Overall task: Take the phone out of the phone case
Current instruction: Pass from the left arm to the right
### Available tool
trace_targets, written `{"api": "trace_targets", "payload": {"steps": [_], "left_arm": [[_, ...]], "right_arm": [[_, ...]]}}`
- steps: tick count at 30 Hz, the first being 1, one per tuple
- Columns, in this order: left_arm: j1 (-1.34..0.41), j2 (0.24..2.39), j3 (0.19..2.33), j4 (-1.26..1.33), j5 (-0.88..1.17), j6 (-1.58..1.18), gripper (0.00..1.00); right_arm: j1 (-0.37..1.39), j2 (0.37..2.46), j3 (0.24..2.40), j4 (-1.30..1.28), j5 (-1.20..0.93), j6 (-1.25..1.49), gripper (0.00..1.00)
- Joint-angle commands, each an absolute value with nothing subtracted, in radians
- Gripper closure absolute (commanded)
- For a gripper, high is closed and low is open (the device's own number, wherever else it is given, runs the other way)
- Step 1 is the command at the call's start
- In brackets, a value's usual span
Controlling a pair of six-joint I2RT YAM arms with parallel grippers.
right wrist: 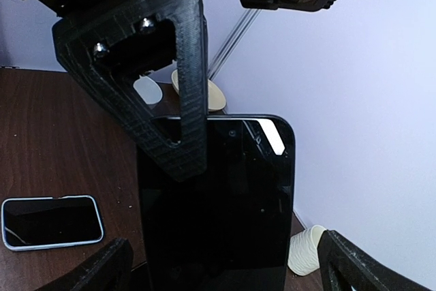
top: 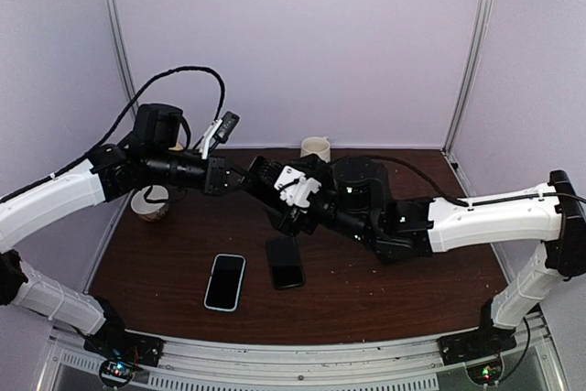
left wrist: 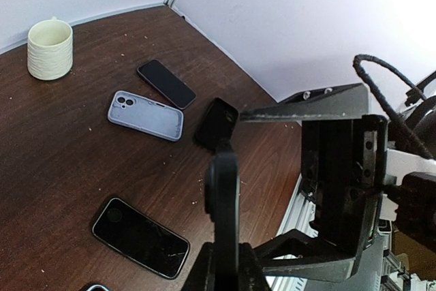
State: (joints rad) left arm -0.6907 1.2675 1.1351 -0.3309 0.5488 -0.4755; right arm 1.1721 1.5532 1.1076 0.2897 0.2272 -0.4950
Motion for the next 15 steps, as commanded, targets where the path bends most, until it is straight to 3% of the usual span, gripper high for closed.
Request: {"api": "trace_targets", "payload": {"steps": [1, 9, 15], "left_arm": [[-0.681, 1.234, 1.142, -0.211, 0.583, -0.492, 1.0], [-0.681, 1.223, 1.136, -0.204, 0.588, -0.496, 1.0], [-0.681, 1.225, 1.134, -0.2, 0.592, -0.498, 1.0]], "right_arm": [[1.177, 1.576, 1.138, 0.324, 0.219, -0.439, 0.0], [1.174, 1.613, 1.154, 0.351, 0.239, -0.425, 0.03], [1.173, 1.625, 1.17, 0.346, 0.243, -0.453, 0.25]]}}
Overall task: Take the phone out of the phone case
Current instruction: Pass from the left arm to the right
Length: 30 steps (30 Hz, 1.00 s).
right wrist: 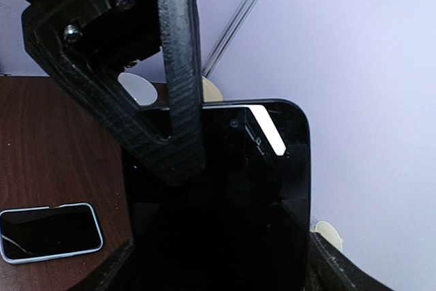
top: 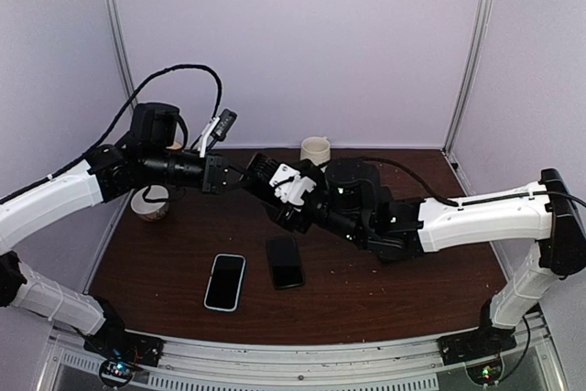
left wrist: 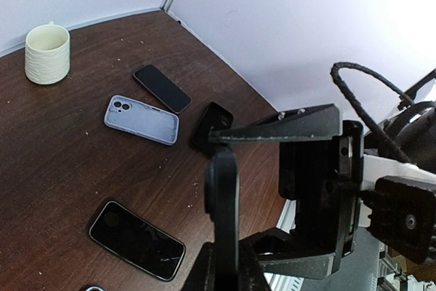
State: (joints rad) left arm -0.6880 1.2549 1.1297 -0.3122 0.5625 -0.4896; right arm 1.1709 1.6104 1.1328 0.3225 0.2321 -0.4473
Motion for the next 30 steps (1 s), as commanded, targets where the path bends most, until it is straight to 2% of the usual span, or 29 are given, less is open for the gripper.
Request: {"api": "trace_targets", "payload": {"steps": [1, 4, 6, 9, 12, 18, 30], "left_arm": [[-0.681, 1.224, 1.134, -0.198, 0.594, -0.499, 1.0], [-0.68, 1.225, 1.132, -0.193, 0.604, -0.506, 1.0], [-0.68, 1.224, 1.131, -0.189, 0.608, -0.51, 1.0], [-0.679, 1.223, 1.126, -0.181, 0.613, -0.516, 1.0], [-0.678, 1.224, 1.126, -0.181, 0.615, -0.517, 1.0], [-0.678, 1.234, 1.125, -0.197, 0.596, -0.499, 1.0], [-0.675, 1.247, 1.13, -0.213, 0.576, -0.489, 1.0]], "right_arm": [[1.172, 1.625, 1.17, 0.343, 0.247, -0.458, 0.3], [1.172, 1.624, 1.165, 0.354, 0.261, -0.466, 0.37], [1.172, 1.627, 1.163, 0.357, 0.273, -0.468, 0.39], [1.172, 1.629, 1.16, 0.355, 0.278, -0.459, 0.33], [1.173, 1.635, 1.155, 0.364, 0.291, -0.454, 0.19], [1.172, 1.65, 1.146, 0.386, 0.303, -0.47, 0.17], [1.173, 1.637, 1.141, 0.377, 0.318, -0.456, 0.35]]}}
